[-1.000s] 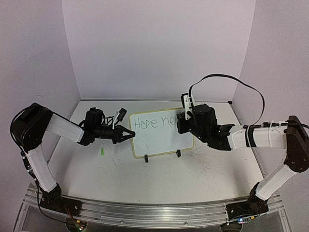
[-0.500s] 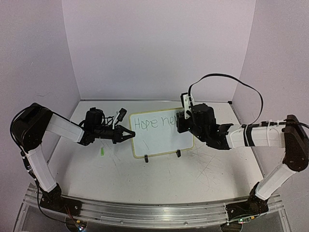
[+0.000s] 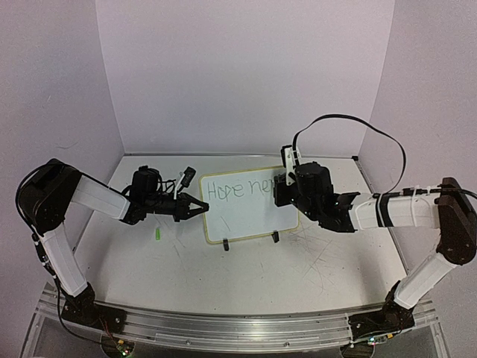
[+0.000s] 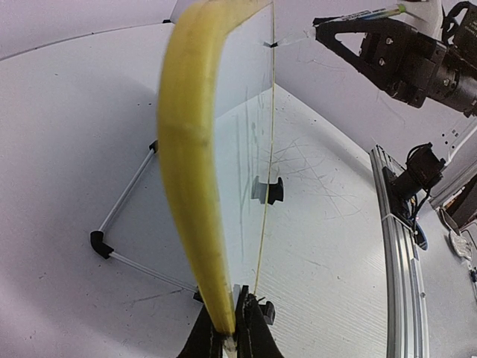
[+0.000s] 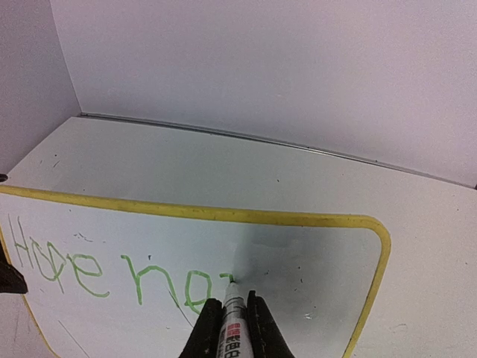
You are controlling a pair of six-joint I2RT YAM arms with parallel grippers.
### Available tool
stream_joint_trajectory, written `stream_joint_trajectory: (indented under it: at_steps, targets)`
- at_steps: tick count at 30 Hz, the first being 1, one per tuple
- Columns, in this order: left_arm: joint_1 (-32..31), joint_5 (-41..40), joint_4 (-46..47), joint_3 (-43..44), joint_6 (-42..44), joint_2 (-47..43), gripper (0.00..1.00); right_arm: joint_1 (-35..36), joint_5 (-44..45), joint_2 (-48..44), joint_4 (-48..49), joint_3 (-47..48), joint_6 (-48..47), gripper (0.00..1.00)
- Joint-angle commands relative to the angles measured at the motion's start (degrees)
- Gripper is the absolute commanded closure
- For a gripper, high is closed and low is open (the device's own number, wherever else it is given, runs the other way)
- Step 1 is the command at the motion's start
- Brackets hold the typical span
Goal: Write a sentence on the whiteboard
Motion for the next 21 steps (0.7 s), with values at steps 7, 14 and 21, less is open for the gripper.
stream_joint_trajectory:
  at_steps: [7, 14, 21]
  targets:
    - [0.6, -9.5, -3.6, 1.0, 5.3, 0.9, 1.0, -0.4, 0.9, -0.5, -0.6, -2.1, 2.5, 1.0]
    - [0.6, -9.4, -3.7, 1.0, 5.3, 0.9, 1.0, -0.3, 0.5, -0.3, -0.9, -2.9, 3.7, 1.0]
    - [0.6, -9.3, -3.8, 0.9, 5.3, 0.8, 1.0, -0.3, 0.3, -0.3, -1.2, -3.2, 4.3, 1.0]
